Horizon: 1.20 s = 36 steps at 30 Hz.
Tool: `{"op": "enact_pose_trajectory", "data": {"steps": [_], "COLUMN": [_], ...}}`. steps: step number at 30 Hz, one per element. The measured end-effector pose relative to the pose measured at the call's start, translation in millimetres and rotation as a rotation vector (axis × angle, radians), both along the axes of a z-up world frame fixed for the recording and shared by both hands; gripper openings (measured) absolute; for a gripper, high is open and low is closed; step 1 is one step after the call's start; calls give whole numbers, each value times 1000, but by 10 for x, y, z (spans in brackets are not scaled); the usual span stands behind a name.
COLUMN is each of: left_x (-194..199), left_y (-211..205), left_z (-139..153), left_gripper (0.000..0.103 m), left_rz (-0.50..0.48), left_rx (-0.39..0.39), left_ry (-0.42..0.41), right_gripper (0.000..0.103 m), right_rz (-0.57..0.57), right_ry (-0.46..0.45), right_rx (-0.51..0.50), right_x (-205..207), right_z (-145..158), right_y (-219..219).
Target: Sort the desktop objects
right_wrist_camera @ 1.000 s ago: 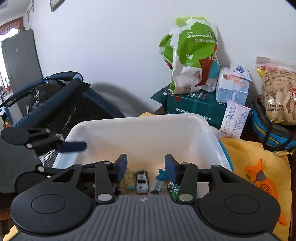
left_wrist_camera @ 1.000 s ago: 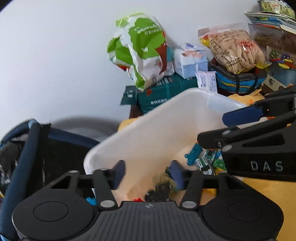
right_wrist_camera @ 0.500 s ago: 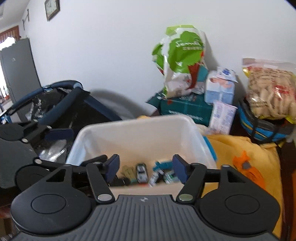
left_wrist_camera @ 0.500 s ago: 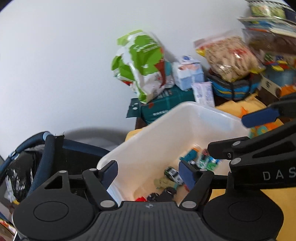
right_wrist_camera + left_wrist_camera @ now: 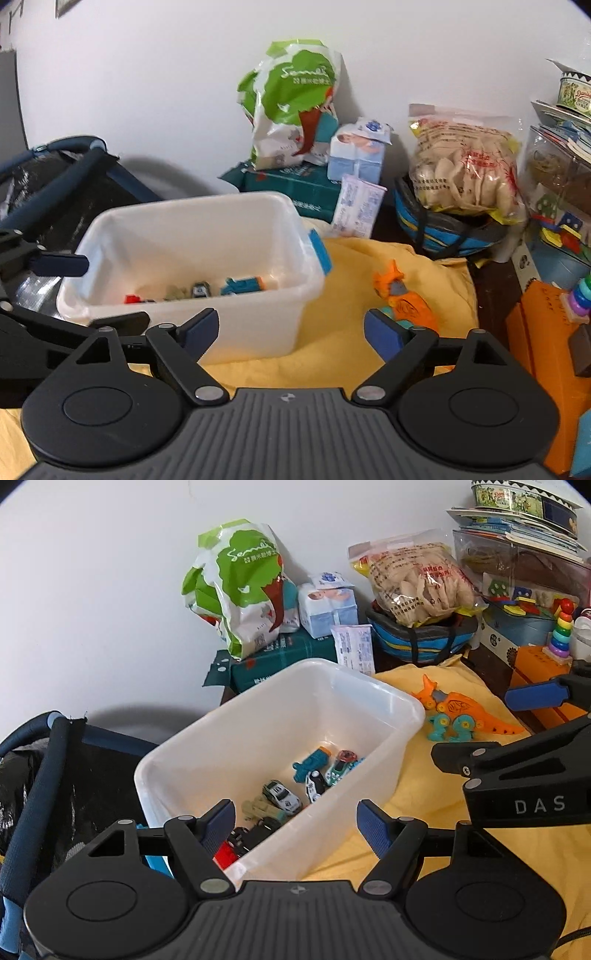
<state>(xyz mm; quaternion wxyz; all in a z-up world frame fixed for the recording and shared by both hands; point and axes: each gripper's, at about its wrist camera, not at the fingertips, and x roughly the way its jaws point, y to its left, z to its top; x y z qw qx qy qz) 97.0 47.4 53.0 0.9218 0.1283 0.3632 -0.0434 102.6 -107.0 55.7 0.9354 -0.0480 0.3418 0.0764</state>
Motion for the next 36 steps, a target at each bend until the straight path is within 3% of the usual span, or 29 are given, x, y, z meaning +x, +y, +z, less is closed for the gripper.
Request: {"op": "enact_pose_trajectory", "data": {"steps": [18, 24, 33, 36], "left_x": [84, 238, 633, 688], "left_y": [183, 230, 324, 350], "left_z": [-74, 11, 53, 40], "left_gripper": [76, 76, 76, 76], "left_rz": [74, 91, 51, 42], "left_rx": [25, 53, 76, 74], "left_ry": [33, 34, 146, 146], "right_gripper": [89, 90, 91, 91], "right_rz": [100, 184, 355, 378], "right_ry": [64, 71, 252, 270], "right_rx": [-42, -120, -316, -363], "right_x": [128, 377, 874, 909], "right_z": [-76, 78, 74, 17], "right_y": [168, 361, 587, 624]}}
